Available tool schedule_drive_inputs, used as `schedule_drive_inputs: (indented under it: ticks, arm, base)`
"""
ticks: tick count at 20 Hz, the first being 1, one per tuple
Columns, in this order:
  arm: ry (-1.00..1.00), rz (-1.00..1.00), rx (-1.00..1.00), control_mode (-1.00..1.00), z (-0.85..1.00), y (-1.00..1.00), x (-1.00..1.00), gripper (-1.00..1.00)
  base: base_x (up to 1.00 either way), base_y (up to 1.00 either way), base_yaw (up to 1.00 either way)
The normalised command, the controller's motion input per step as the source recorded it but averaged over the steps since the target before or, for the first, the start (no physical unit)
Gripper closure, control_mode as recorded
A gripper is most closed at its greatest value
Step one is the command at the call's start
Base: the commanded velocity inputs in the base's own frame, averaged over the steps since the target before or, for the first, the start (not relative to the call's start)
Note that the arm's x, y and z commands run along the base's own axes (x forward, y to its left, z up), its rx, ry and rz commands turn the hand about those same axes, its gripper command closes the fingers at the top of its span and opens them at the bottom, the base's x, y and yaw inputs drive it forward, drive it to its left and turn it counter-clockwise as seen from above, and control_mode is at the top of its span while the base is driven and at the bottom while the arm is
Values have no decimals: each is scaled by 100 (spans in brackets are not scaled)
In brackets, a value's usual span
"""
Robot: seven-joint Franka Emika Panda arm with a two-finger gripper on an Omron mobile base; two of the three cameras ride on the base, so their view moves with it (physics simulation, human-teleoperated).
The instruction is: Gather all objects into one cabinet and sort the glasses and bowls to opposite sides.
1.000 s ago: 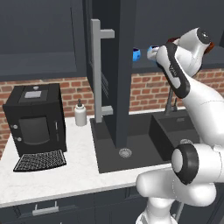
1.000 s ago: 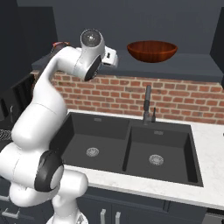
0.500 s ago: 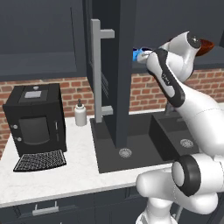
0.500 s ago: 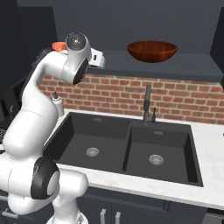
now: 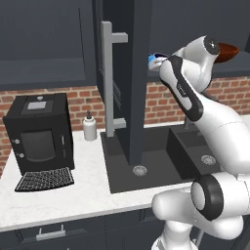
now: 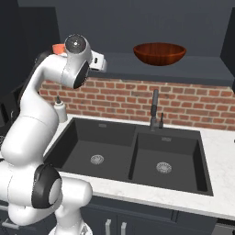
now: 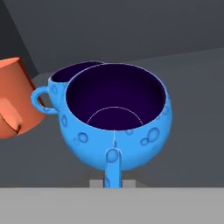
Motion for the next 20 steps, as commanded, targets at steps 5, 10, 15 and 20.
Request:
schedule_drive_inputs:
  ticks: [5,10,15,20]
  arm:
    - [1,0,0,-100,0,-9,0,-100]
    - [1,0,0,-100,0,-9,0,-100]
    - [0,0,0,-100,9,-25,-11,-100]
    - [0,0,0,-100,24,-29,-37,-100]
  base:
    - [0,0,0]
    - [0,0,0]
    - [0,0,0]
    - [0,0,0]
